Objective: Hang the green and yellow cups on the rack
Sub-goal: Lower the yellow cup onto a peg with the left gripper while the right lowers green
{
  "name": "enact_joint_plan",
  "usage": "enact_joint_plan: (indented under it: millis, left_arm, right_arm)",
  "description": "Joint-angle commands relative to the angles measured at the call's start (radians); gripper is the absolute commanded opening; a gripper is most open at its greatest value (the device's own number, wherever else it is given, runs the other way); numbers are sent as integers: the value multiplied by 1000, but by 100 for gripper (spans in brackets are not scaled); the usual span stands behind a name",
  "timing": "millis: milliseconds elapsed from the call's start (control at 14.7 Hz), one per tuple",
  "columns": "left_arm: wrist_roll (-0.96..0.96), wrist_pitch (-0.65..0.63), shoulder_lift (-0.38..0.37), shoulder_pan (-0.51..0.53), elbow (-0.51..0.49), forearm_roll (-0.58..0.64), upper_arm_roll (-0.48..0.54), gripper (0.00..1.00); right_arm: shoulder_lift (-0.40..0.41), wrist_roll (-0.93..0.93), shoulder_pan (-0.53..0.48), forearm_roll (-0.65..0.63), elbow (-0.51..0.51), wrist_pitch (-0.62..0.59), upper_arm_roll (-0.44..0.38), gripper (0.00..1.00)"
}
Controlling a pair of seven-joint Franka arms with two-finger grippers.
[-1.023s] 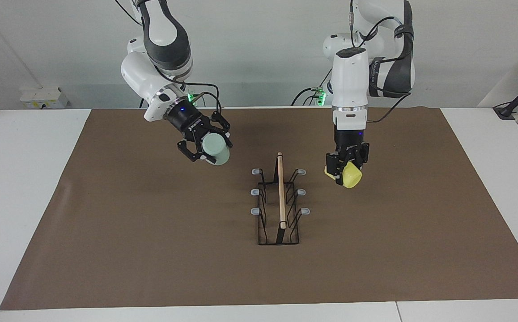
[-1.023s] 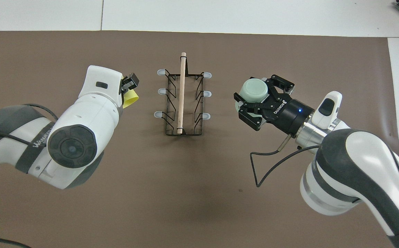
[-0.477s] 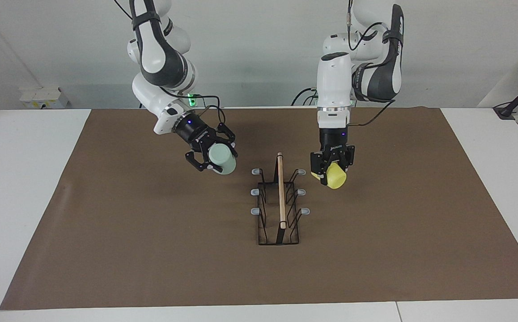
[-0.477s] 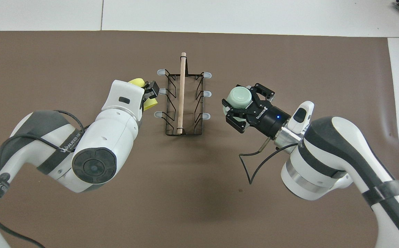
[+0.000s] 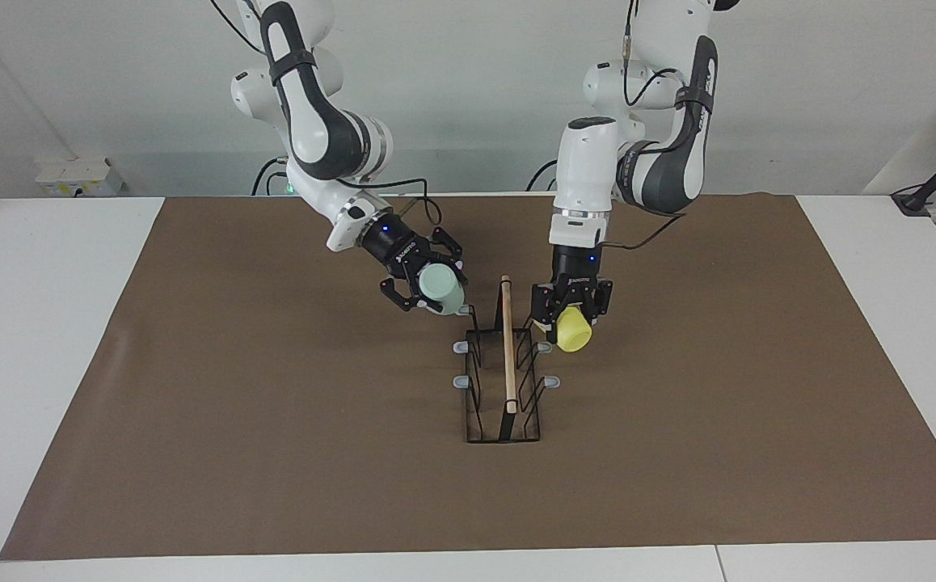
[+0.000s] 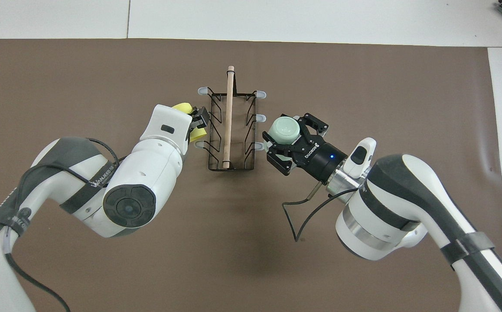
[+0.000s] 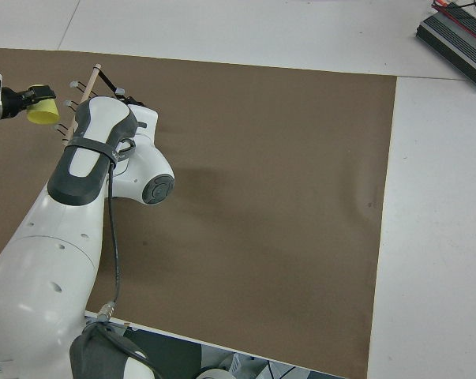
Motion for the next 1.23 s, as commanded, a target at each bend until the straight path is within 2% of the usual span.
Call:
enact_joint_plan:
  millis: [0, 205, 409, 477, 545, 614, 818, 1159]
  left_arm:
    - [-58, -58, -15, 2, -7, 23, -36, 0]
    - [-58, -158, -26, 4, -5, 22, -78, 0]
    - [-56, -228, -35, 7, 1, 14, -108, 0]
    - [-56, -242, -35, 7, 4, 14, -112, 20]
    - [-56, -248, -38, 9, 4, 14, -118, 69]
    - [-56, -259, -41, 9, 4, 14, -121, 100]
    - [-50, -291, -43, 12, 26, -23, -128, 100]
    - [-30, -343, -38, 13, 99, -50, -128, 100]
  right_arm:
    - [45, -56, 7, 57, 39, 21, -1, 0]
    - [79, -95, 12, 66, 41, 17, -1, 0]
    - [87, -96, 36, 129, 50, 23, -1, 0]
    - [88, -96, 39, 140, 60, 23, -1, 0]
    - [88, -95, 44, 152, 67, 26, -1, 0]
    - [90, -96, 48, 157, 70, 31, -1, 0]
    - [102, -118, 52, 166, 70, 41, -1, 0]
    - [107, -213, 50, 261, 61, 41, 1, 0]
